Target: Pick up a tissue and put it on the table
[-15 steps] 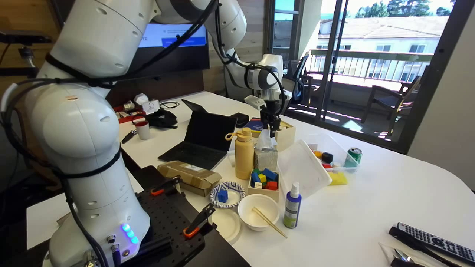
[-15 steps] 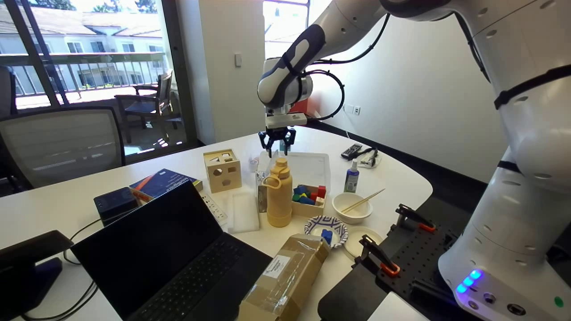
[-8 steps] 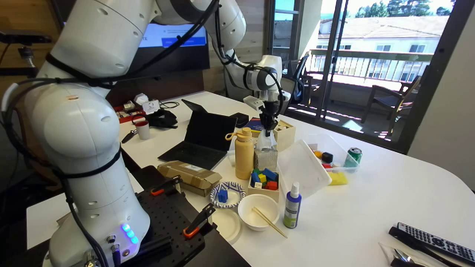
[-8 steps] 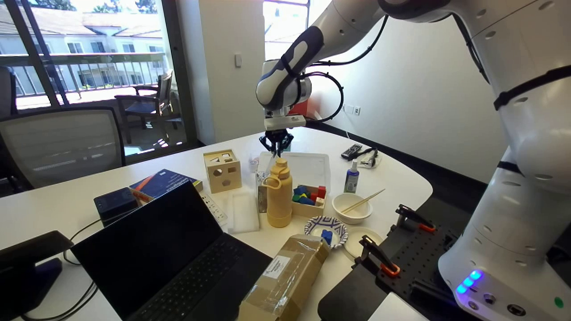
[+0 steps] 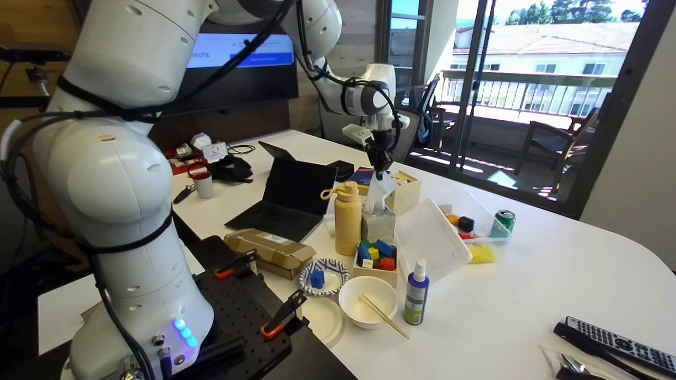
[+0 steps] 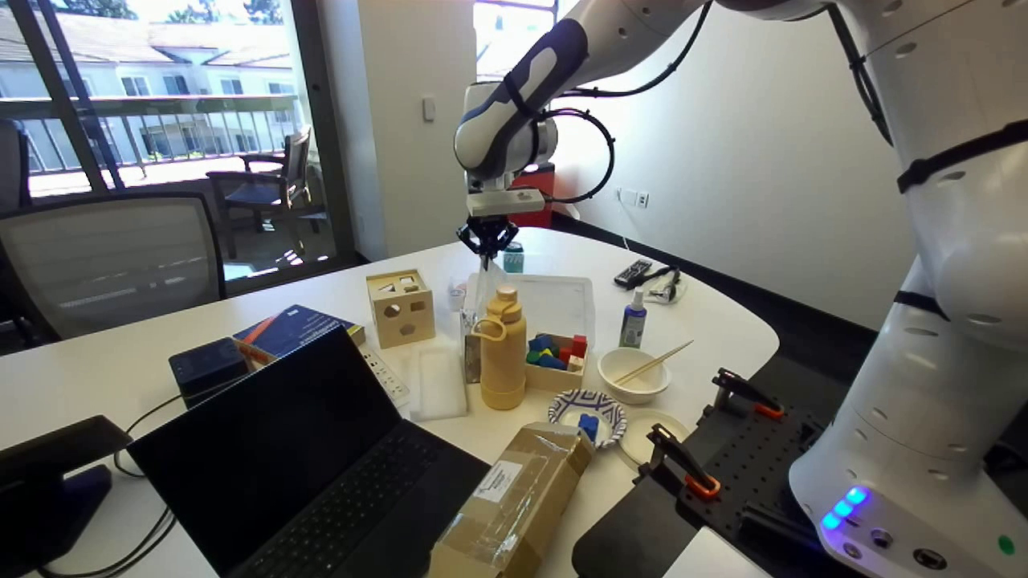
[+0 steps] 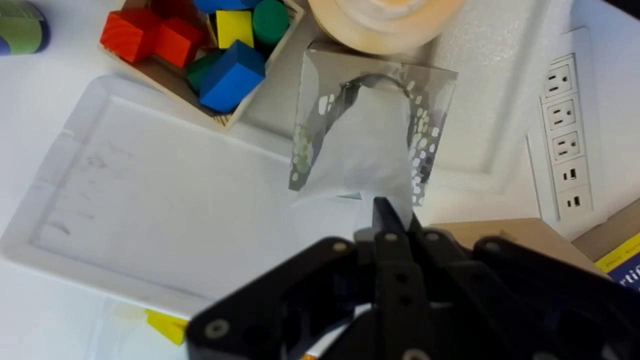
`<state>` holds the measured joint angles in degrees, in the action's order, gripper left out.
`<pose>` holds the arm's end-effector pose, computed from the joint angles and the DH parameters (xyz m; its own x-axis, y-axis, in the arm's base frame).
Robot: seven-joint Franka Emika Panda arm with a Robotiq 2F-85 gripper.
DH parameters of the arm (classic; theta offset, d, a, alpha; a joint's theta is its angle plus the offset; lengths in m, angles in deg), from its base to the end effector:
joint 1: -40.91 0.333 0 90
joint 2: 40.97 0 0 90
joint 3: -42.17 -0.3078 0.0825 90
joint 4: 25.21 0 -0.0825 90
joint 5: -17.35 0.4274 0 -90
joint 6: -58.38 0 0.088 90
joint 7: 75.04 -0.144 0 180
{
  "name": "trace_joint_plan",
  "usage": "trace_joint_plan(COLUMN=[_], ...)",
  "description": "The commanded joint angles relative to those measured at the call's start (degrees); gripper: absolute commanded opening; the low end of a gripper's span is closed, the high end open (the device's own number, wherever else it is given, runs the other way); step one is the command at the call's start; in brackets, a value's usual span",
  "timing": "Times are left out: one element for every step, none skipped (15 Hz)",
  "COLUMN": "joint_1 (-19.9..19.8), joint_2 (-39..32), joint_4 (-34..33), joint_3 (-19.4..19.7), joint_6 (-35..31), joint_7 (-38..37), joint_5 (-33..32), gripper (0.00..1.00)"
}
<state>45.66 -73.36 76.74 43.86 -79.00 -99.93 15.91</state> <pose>0.6925 0.0368 0.1701 0.9349 -0.3494 0.0621 -0.3506 -0.9365 0.0084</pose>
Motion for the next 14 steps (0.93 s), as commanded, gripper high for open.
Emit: trace_joint_plan(joint_1=[2.25,2.57,2.7,2.87,2.86,2.85,2.66,2.54,2.59,2.86,2.93,2.61,2.09,1.38], joint_2=[8.08,9.69,11.26,12.93,14.8,17.0,19.04,21.53,23.77,26.4,28.89,31.42,33.86,36.05], joint_4=[5.65,6.39,7.13,7.97,9.01,10.4,11.59,13.27,14.76,17.1,19.5,22.19,24.84,27.23], joint_3=[1.69,1.89,1.99,2.2,2.25,2.42,2.44,2.62,2.89,3.33,3.6,3.29,2.64,1.71], joint_6=[-0.77,-0.85,-0.91,-0.96,-0.93,-0.83,-0.44,0.33,1.54,3.32,4.99,7.1,9.44,11.76], joint_7=[-0.23,-0.71,-0.85,-1.16,-1.27,-1.7,-1.94,-2.45,-3.63,-5.95,-9.23,-12.12,-15.31,-17.49], joint_5=[-1.54,-2.06,-2.32,-2.9,-3.37,-4.25,-4.9,-5.82,-7.33,-10.04,-13.52,-16.82,-19.94,-21.89], gripper=[0.0,0.0,0.0,0.0,0.0,0.0,0.0,0.0,0.0,0.0,0.0,0.0,0.0,0.0])
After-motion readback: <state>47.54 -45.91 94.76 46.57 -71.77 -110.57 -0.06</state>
